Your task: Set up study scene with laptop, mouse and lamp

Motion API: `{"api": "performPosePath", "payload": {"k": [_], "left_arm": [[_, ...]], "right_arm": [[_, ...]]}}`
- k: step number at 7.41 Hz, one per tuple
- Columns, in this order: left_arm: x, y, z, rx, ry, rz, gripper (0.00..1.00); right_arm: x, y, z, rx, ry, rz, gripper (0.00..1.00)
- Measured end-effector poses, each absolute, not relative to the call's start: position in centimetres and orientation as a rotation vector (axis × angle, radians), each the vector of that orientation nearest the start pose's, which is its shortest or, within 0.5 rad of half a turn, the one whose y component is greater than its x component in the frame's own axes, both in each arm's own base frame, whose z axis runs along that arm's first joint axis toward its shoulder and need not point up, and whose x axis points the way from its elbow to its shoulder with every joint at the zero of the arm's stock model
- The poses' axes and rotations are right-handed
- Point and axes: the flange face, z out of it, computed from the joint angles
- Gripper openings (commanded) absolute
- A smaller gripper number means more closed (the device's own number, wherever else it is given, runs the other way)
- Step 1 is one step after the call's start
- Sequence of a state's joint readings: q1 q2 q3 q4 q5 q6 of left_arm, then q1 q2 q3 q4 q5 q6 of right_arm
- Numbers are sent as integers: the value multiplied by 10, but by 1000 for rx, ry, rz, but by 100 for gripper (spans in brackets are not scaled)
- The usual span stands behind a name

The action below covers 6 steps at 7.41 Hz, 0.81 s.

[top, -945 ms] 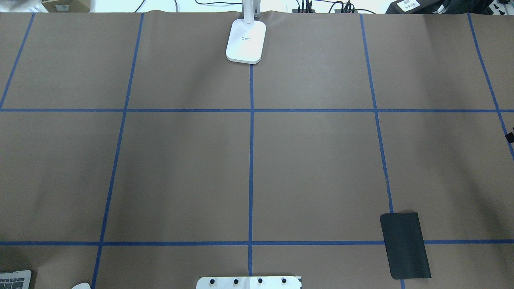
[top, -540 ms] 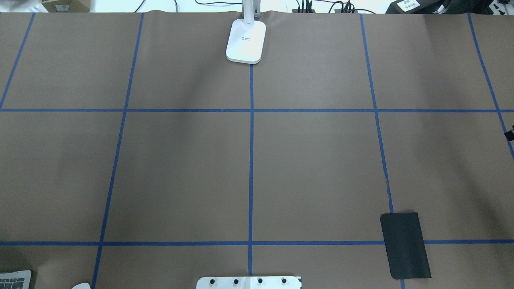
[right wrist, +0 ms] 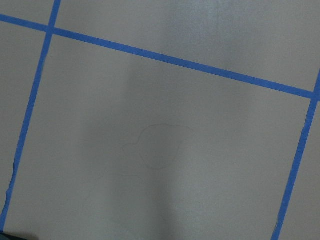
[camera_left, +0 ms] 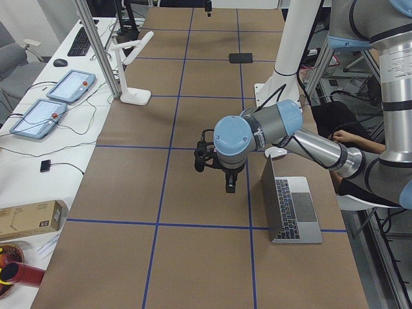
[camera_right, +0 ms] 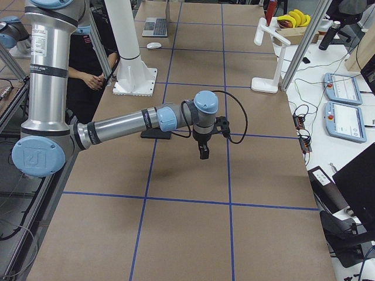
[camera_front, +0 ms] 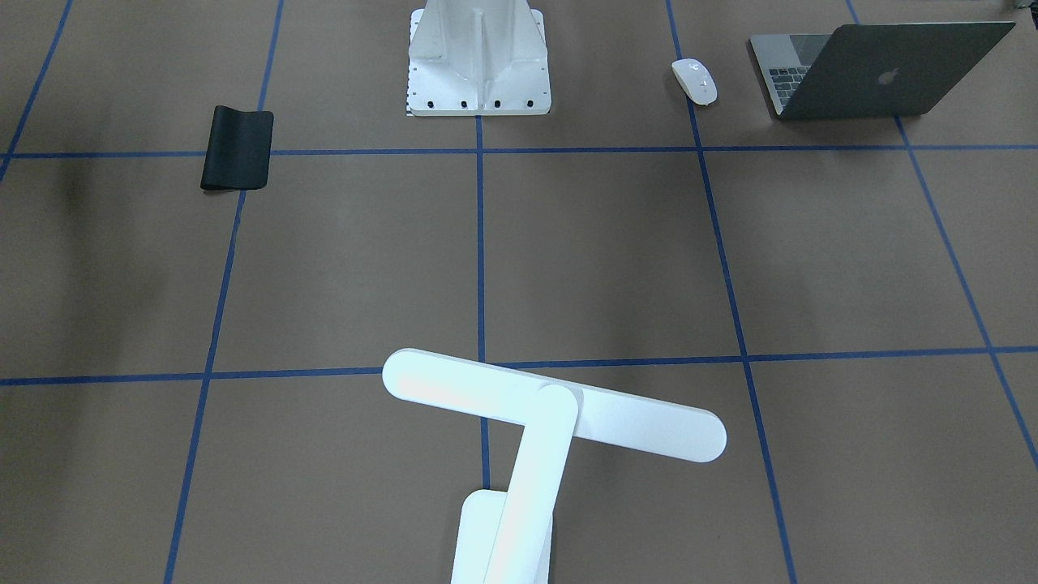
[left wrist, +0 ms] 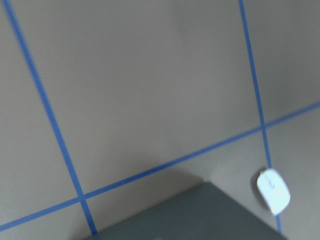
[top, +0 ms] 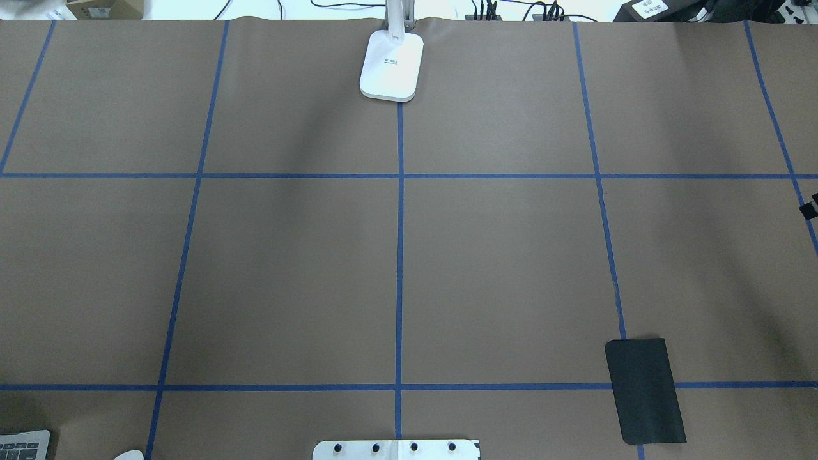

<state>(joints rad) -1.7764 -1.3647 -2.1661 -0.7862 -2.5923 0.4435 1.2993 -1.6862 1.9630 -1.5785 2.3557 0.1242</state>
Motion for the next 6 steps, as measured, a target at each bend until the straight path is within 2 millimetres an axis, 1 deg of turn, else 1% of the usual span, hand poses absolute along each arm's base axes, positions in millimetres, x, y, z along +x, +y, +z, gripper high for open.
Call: {"api": "performPosePath", "payload": {"k": [1,2,3,4,5,6], "left_arm": [[-135,-338,511,-12,1058,-92,100],[-151,-345,511,-2,1049,-196,100],[-163,-353,515,0,1042,-316,100],[-170,-359,516,2,1039,-443,100],[-171,-359,515,25,1044,-535,100],[-168,-350,519,78,1048,-556,100]], "right_arm": [[-58,-444,519,97,-817,-245,100],[-58,-444,519,97,-817,-245,100],[-58,-444,519,97,-817,-244,100],[-58,-444,519,97,-817,-244,100],[-58,-444,519,97,-817,-244,100],[-58,-444,519,97,-817,-245,100]]}}
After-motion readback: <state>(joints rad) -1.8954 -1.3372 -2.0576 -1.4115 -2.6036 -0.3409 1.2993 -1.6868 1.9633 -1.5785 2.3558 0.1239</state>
